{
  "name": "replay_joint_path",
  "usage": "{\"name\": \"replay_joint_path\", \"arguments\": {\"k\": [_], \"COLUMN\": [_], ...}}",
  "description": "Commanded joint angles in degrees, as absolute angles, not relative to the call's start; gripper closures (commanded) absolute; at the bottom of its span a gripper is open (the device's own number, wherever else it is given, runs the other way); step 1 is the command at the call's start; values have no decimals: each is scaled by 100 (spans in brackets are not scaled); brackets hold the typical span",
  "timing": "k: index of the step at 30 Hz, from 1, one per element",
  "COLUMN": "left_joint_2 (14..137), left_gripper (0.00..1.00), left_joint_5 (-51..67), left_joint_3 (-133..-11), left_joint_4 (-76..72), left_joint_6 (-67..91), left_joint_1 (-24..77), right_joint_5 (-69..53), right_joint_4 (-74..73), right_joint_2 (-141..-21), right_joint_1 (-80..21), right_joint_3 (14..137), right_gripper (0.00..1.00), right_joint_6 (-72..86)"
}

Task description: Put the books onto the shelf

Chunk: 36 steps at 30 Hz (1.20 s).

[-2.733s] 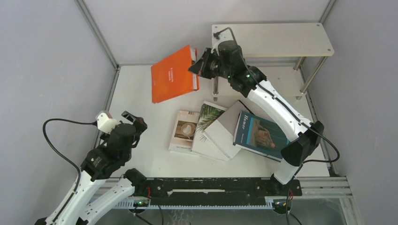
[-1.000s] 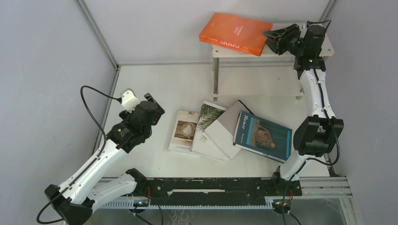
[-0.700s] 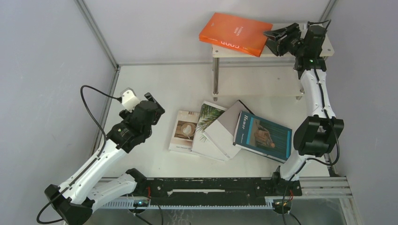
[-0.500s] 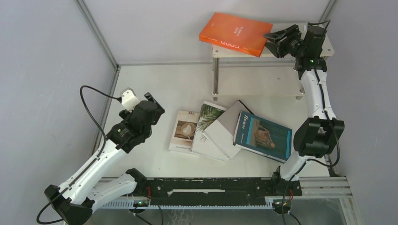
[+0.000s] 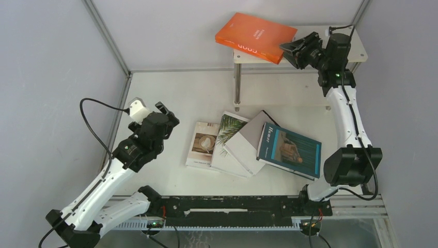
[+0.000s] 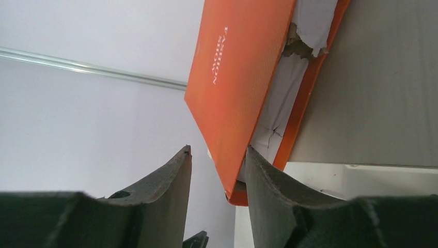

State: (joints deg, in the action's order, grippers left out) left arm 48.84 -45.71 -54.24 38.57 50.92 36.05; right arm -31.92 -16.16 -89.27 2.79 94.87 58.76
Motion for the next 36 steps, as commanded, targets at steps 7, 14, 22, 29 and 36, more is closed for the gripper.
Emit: {"name": "replay_joint_path", "arguments": {"k": [7, 14, 22, 29, 36], "left_joint_2": [4650, 4593, 4624, 4828, 5444], "left_gripper": [0, 0, 0, 0, 0], "left_joint_5": [-4544, -4575, -4588, -4597, -4331], "left_joint_3": [-5397, -5361, -5378, -5524, -6048], "left_joint_4": [3705, 3709, 3686, 3523, 2930], "left_joint_6": [4939, 4892, 4853, 4675, 4049], "left_joint_1": [3633, 3630, 3627, 3625, 3629], "right_joint_5": [-2888, -2812, -3188, -4315, -4923], "right_joint_4": [-1544, -1563, -1810, -2012, -2229], "right_joint_2": [-8657, -8650, -8670, -8928, -9159], "right_joint_1": [11, -176, 136, 789, 1059], "right_joint_3": [9217, 9241, 9451, 9690, 9927], "right_gripper": [54, 83, 93, 100, 100], "right_joint_6": [5786, 5808, 5775, 5704, 5512]}}
